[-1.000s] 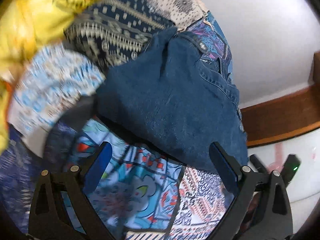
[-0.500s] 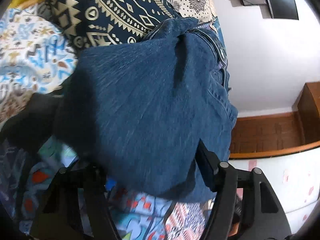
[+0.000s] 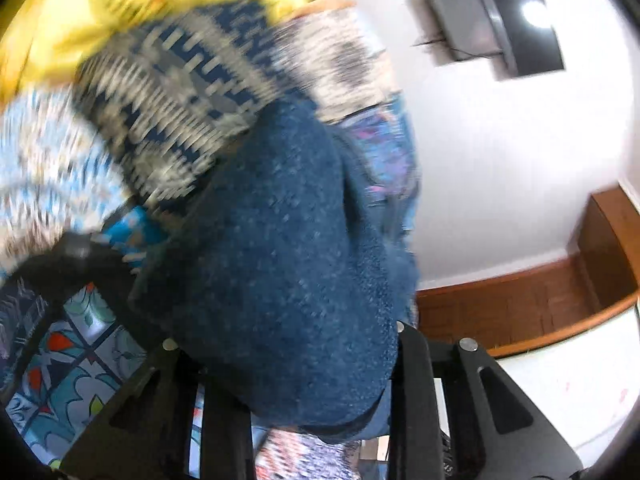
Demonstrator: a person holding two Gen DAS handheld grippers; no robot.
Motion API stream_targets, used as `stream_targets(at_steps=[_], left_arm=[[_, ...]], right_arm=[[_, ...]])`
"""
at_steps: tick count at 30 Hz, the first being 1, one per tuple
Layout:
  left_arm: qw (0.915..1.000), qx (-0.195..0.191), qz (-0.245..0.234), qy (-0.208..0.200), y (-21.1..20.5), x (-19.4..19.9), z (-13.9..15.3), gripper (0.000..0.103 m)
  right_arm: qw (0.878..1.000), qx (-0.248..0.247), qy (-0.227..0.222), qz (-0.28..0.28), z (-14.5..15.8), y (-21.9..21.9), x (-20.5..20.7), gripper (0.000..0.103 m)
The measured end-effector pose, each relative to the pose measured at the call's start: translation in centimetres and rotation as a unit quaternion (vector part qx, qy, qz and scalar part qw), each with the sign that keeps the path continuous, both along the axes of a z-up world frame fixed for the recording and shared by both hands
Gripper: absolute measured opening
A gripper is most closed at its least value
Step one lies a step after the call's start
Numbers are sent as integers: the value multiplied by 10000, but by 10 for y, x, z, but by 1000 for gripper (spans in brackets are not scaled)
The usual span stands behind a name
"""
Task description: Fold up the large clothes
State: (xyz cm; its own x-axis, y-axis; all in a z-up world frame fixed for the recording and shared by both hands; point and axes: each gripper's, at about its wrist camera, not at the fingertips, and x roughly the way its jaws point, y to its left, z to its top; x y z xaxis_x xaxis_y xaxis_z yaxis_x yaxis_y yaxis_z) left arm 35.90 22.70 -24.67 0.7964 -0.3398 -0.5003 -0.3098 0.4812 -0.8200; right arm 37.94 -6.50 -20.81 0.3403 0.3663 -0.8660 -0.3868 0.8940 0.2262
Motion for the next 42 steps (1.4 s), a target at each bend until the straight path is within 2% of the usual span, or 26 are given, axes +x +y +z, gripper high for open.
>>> stream_targets(at_steps=[5, 9, 11, 14, 16, 18, 20, 23, 26, 32, 37, 40, 42], left_arm=[[9936, 986, 112, -540, -10, -16, 67, 26], [9777, 1972, 252, -679, -13, -35, 102, 26], [9661, 2476, 272, -674, -17, -41, 114, 26], [9565, 2842, 227, -612, -22, -39, 119, 26], [9537, 2955, 184, -531, -24, -34, 116, 26], [9544, 2947, 162, -456, -24, -28, 112, 26], [9546, 2958, 159, -316, -25, -21, 108, 26], [9555, 2934, 183, -254, -25, -23, 106, 26], [9553, 2939, 108, -309, -29, -29, 106, 26], [9385, 3385, -398, -553, -83, -8, 126, 26], [9282, 3508, -976, -759, -143, 16, 131, 26], [9209, 3530, -1498, -701, -188, 32, 117, 26], [9125, 3619, -1802, -619, -213, 38, 104, 25]], right_arm=[[9997, 171, -167, -5, 22, 11, -5, 102], [9987, 283, -354, 221, 35, 37, -9, 102], [9979, 277, -417, 399, 36, 55, -11, 102], [9960, 192, -402, 770, 26, 88, -12, 102], [9946, 30, -328, 986, 14, 107, -11, 102], [9932, -138, -135, 1152, -4, 123, -10, 102], [9938, -146, -20, 1102, -17, 128, -8, 103], [9922, -215, -86, 1221, -19, 130, -8, 103], [9908, -78, 72, 1347, -15, 121, -7, 103], [9952, 711, 268, 612, 4, 48, -1, 103], [9971, 727, 89, -198, 11, -26, 1, 103], [9947, 788, 90, -652, 10, -65, 1, 103], [9925, 814, 102, -908, 7, -88, -1, 103]])
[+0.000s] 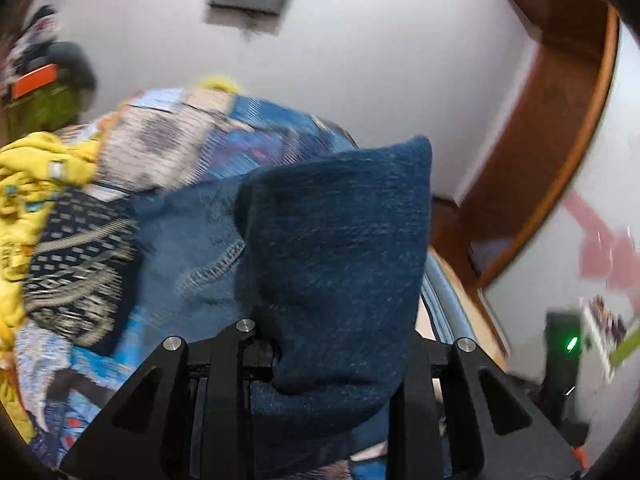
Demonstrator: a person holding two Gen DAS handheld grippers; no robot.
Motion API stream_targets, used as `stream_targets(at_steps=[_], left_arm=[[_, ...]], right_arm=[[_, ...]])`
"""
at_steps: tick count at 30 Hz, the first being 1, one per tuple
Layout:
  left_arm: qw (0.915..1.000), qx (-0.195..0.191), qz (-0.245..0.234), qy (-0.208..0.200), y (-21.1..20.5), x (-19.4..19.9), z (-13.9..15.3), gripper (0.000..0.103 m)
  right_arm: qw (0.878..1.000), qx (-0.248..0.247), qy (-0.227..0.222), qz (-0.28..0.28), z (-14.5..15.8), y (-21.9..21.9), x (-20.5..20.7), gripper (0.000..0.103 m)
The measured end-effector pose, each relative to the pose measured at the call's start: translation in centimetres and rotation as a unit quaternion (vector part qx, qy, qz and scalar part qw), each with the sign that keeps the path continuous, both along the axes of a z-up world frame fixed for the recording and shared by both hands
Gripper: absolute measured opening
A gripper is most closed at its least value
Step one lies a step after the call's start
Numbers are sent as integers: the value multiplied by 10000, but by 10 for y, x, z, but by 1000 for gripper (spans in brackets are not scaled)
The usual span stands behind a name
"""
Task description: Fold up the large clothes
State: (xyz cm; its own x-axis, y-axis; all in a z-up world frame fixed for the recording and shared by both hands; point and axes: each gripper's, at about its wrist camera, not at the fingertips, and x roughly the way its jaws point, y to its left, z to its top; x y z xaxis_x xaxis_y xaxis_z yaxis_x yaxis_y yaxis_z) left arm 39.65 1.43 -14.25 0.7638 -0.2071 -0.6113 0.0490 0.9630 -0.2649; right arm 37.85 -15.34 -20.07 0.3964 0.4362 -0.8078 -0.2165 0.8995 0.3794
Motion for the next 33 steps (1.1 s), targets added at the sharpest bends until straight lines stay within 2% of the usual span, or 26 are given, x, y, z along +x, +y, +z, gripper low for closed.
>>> stream_targets(at_steps=[2, 6, 8, 13, 14, 15, 17, 18, 24, 29, 33], left_arm=[[9989, 276, -337, 196, -30, 2, -19, 26], [9905, 847, -890, 610, -73, -2, -57, 26], [9861, 985, -1073, 794, -81, -6, -71, 26], [9822, 1049, -1241, 940, -83, -17, -72, 37], [9820, 994, -1264, 994, -81, -20, -71, 47], [9813, 905, -1321, 1070, -81, -22, -71, 65], [9787, 408, -1517, 1322, -75, -29, -69, 78], [9793, 280, -1525, 1303, -72, -35, -65, 79], [9862, 513, -1171, 1056, -44, -63, -40, 82], [9961, 517, -342, 634, 14, -76, -17, 96], [9939, 706, 302, 798, 53, -66, -23, 96]], right_arm=[[9997, 14, 47, -220, -3, -18, 1, 103], [9987, 30, 158, -486, -12, -44, -5, 103], [9983, -28, 185, -551, -14, -53, -7, 103], [9979, -97, 154, -627, -9, -69, -25, 103], [9979, -98, 129, -635, -7, -71, -27, 103], [9978, -100, 92, -642, -4, -72, -29, 103], [9979, -68, -1, -646, 5, -76, -34, 103], [9979, -36, -77, -637, 12, -75, -35, 103], [9974, 120, -581, -404, 48, -53, -35, 103], [9957, 211, -898, -79, 65, -20, -29, 103], [9959, 176, -861, 228, 58, 11, -18, 103]])
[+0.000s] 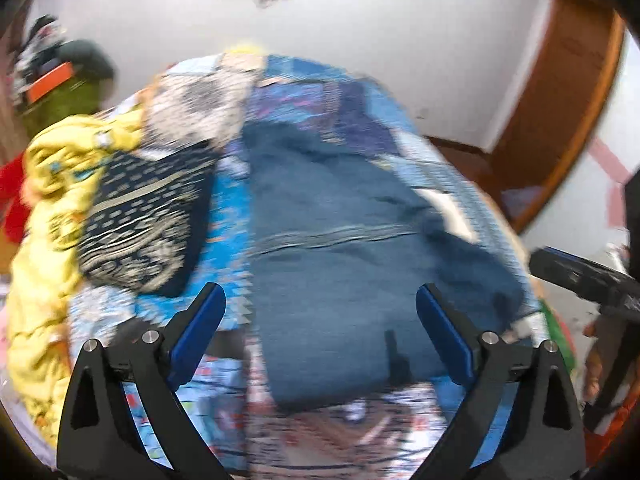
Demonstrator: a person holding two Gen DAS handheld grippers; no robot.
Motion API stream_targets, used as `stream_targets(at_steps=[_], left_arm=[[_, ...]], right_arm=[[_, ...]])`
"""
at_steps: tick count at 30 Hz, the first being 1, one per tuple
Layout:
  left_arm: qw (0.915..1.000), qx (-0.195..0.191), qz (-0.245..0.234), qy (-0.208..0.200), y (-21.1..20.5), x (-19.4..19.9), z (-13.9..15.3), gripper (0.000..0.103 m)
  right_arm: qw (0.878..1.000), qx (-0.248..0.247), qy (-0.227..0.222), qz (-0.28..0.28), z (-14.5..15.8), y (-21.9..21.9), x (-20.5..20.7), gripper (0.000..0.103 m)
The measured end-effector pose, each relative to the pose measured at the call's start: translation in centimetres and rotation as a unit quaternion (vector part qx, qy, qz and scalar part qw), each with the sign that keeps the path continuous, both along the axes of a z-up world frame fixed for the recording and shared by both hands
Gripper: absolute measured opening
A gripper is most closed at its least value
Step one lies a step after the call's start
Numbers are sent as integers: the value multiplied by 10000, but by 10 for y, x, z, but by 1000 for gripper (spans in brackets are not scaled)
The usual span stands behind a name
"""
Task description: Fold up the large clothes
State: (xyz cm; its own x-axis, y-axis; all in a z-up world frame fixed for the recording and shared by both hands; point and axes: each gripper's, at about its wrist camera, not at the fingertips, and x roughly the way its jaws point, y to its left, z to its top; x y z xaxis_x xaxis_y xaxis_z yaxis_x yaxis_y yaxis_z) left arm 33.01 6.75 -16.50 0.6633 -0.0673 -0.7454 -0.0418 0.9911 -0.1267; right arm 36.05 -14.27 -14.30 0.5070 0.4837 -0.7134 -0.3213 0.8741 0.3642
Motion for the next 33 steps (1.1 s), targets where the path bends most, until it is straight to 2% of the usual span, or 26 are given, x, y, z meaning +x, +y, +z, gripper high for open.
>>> stream_targets(at_steps=[4, 7, 8, 14, 17, 19, 26, 29, 33], left_arm=[[9990, 118, 230, 378, 18, 4, -25, 96], [9975, 155, 168, 673, 17, 3, -49, 97], [9976, 173, 159, 651, 15, 2, -54, 97], [9984, 58, 40, 563, 10, -4, -67, 101], [9985, 59, 37, 547, 9, -6, -69, 101], [9985, 106, 62, 541, 8, -6, -68, 101], [9983, 196, 128, 526, 7, -8, -67, 101], [9983, 248, 106, 509, 6, -9, -67, 101], [9983, 272, 31, 516, 6, -7, -66, 101]], right_arm=[[9990, -220, 267, 282, -24, 24, 11, 103], [9975, -568, 372, 179, -45, 27, 15, 103], [9969, -664, 409, 96, -52, 23, 15, 103], [9963, -234, 821, -128, -84, -18, 9, 103], [9950, -12, 955, -299, -86, -30, 3, 103], [9947, -103, 951, -369, -79, -28, -2, 103], [9990, -393, 203, -89, -32, 4, 2, 103], [9986, -481, 202, 0, -36, 10, 16, 103], [9951, -851, 481, -113, -59, 5, 41, 103]])
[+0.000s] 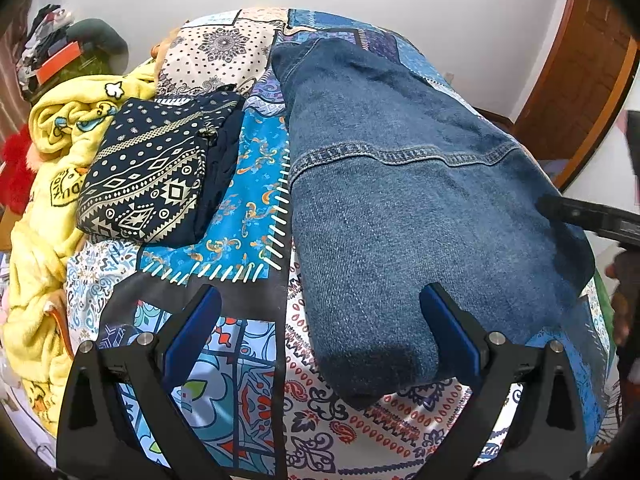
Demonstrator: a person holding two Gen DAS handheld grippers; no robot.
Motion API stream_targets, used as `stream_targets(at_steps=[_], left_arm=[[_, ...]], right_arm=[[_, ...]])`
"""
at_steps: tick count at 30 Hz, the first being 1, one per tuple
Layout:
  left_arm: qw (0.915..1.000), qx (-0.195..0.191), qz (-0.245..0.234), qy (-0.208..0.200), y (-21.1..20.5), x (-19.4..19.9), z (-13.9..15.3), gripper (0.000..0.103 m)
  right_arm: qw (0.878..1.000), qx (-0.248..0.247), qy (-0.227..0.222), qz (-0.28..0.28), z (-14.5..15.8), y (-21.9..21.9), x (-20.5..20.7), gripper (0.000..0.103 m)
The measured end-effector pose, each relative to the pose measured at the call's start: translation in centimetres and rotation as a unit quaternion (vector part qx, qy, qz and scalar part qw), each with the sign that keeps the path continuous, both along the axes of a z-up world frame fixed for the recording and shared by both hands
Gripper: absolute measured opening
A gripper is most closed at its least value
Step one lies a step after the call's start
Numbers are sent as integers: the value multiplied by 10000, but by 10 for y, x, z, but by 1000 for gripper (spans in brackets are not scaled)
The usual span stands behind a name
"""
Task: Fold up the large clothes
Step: 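Grasp the folded jacket with the left tool while the right tool grasps its other end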
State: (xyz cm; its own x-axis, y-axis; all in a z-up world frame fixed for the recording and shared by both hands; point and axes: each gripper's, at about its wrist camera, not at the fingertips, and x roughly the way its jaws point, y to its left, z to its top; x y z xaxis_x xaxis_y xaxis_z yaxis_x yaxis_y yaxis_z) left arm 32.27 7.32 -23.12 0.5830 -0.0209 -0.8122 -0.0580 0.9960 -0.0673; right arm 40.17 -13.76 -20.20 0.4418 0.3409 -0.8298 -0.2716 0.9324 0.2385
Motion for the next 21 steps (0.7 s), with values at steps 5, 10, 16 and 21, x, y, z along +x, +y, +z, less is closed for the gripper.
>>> stream_targets(at_steps=[5, 10, 16, 21], left_arm=[[9998, -55, -181, 70, 2, 6, 5, 101], [9992, -1, -393, 117, 11, 23, 22, 101], [9971, -550, -382, 348, 38, 63, 26, 101], [9838, -1508, -298, 918, 49, 92, -8, 101]], right_arm=[[9986, 394, 344, 41, -8, -24, 6, 103], [9989, 337, 224, 224, 12, -22, 3, 103], [9930, 948, 298, 634, 20, -7, 12, 103], [9859, 1129, 1014, 705, -20, 7, 37, 103]])
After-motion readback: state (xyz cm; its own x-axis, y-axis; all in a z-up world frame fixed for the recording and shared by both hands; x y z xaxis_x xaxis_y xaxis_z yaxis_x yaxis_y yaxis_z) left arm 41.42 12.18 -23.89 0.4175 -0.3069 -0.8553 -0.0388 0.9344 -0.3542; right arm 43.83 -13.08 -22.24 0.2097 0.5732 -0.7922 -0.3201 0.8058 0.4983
